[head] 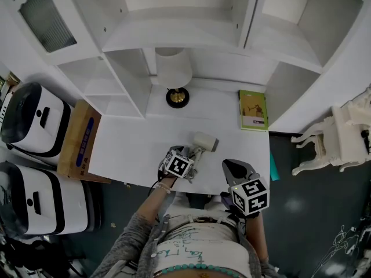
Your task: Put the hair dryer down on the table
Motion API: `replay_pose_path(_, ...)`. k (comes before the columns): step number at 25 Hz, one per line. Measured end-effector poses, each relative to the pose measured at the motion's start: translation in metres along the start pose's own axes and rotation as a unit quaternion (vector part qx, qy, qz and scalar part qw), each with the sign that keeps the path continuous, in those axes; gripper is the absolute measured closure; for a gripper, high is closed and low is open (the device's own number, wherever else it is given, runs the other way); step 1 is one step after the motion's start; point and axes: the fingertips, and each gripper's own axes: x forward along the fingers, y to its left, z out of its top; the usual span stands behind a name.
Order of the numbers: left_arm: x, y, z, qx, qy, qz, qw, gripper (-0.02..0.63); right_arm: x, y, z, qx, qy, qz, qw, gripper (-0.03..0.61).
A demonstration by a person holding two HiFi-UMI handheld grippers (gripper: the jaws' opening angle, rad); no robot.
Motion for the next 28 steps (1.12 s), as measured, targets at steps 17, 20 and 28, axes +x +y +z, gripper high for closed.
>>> replay_pose_path(17,-0.027,0.005,0.013,0.004,-0.057,-0.032,0.9978,0.466,0.022,0.021,0.011,0.013,-0.004,-0.022,1.0,0.551)
replay_pose_path(20,-0.032,0.008,0.012,0.003,-0.061,-0.036,0.9975,0.474,0.026,0.025,0.012,0.017,-0.005,-0.027,0.999,0.551)
replay_pose_path(28,-0.041,0.012,0.013,0.004,-0.071,-0.057,0.9959,0.496,0.031,0.029,0.014,0.034,-0.012,-0.051,0.998,0.551)
